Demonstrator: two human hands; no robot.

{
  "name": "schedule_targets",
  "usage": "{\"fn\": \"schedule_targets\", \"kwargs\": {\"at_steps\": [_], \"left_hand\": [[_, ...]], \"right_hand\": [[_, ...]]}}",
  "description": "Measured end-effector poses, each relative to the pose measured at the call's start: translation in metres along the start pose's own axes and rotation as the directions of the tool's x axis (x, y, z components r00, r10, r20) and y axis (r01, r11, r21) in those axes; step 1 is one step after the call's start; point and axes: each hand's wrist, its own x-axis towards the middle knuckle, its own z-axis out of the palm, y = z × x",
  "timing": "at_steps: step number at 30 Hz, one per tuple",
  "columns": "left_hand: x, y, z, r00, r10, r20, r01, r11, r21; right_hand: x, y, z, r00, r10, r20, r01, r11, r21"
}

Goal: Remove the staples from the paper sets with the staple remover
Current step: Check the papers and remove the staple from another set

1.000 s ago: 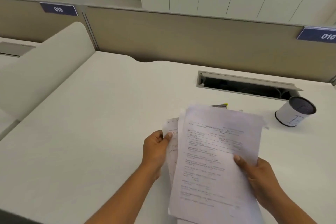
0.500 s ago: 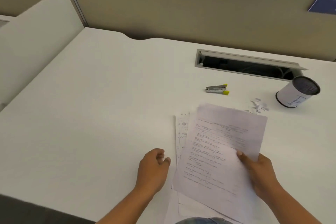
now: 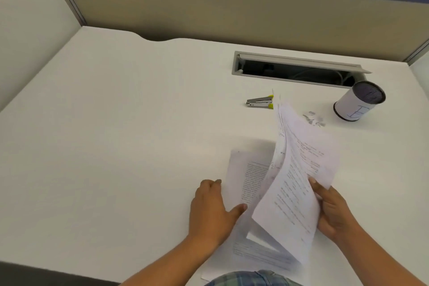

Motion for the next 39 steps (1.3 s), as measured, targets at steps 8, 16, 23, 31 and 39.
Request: {"fn": "schedule_targets", "kwargs": {"at_steps": [8, 16, 23, 31, 39], "left_hand": [[0.014, 0.0, 0.025, 0.992, 0.016, -0.129, 0.01, 0.98, 0.198], [0.045, -0.004, -0.007, 0.987, -0.109, -0.122, 0.112, 0.993, 0.021], [0.072, -0.005, -0.032, 0.975, -0.11, -0.194, 0.106, 0.994, -0.033], [0.136, 0.009, -0.046, 0.982, 0.005, -0.189, 0.022, 0.99, 0.14], [0.154, 0.018, -0.046, 0.989, -0.114, -0.096, 0.079, 0.947, -0.311]], "right_hand": [[-0.005, -0.004, 0.003, 0.999, -0.034, 0.018, 0.036, 0.996, -0.087], [-0.003, 0.011, -0.001, 0.977, -0.181, -0.11, 0.101, 0.855, -0.509], [0.0, 0.012, 0.001, 0.97, -0.231, -0.082, 0.134, 0.78, -0.611], [0.001, 0.014, 0.001, 0.967, -0.239, -0.085, 0.127, 0.747, -0.653], [0.001, 0.011, 0.0, 0.975, -0.203, -0.093, 0.111, 0.802, -0.587]]}}
